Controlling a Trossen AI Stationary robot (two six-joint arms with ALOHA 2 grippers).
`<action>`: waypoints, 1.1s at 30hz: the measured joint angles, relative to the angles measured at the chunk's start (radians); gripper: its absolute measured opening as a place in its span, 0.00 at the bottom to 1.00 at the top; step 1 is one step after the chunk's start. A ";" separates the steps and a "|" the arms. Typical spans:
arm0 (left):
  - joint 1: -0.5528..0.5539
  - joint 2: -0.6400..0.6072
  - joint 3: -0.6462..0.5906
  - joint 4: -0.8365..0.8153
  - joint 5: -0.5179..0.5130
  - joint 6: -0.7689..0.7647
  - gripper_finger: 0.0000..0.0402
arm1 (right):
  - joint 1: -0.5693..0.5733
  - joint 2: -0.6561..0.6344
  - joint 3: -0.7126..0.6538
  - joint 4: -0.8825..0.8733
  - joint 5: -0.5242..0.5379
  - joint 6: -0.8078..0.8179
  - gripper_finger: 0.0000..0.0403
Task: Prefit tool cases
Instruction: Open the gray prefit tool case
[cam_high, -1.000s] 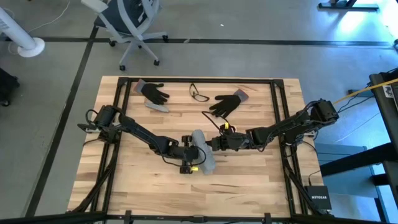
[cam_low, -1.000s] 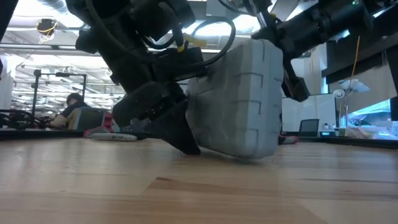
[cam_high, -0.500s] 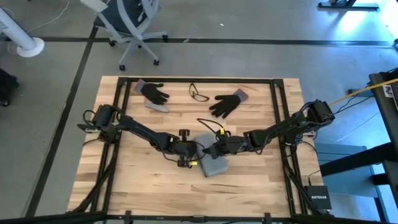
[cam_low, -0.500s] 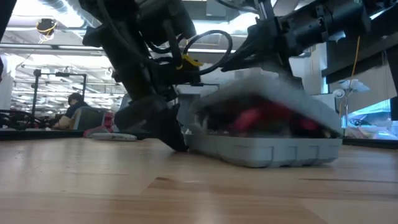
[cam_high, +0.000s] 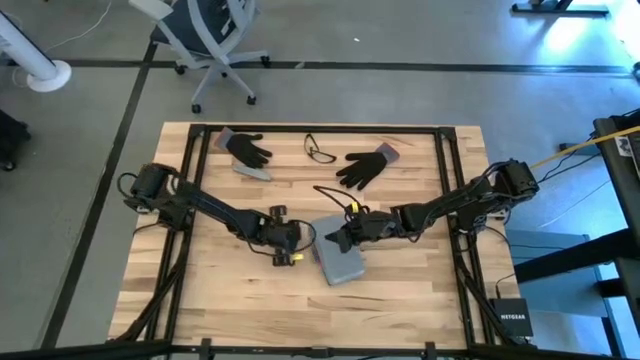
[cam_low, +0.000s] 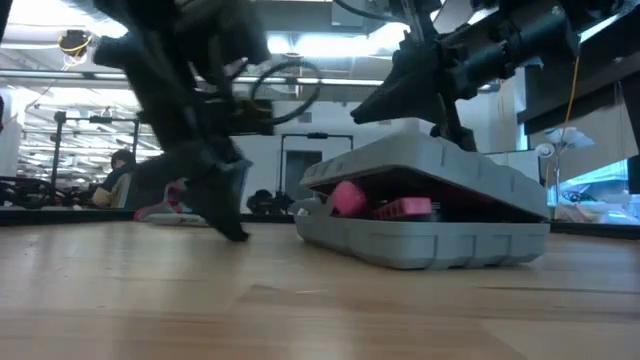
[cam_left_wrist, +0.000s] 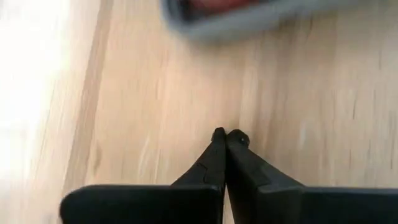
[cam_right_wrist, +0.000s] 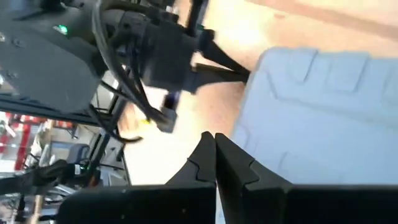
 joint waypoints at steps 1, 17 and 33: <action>-0.003 -0.033 -0.015 -0.015 0.004 -0.024 0.00 | -0.011 -0.003 0.000 0.000 -0.016 -0.014 0.00; 0.023 0.030 -0.027 0.418 -0.006 -0.310 0.00 | -0.087 -0.278 -0.001 -0.565 -0.175 -0.260 0.00; 0.047 0.079 -0.005 0.585 -0.008 -0.234 0.00 | 0.024 -0.251 -0.104 -0.623 -0.041 -0.121 0.00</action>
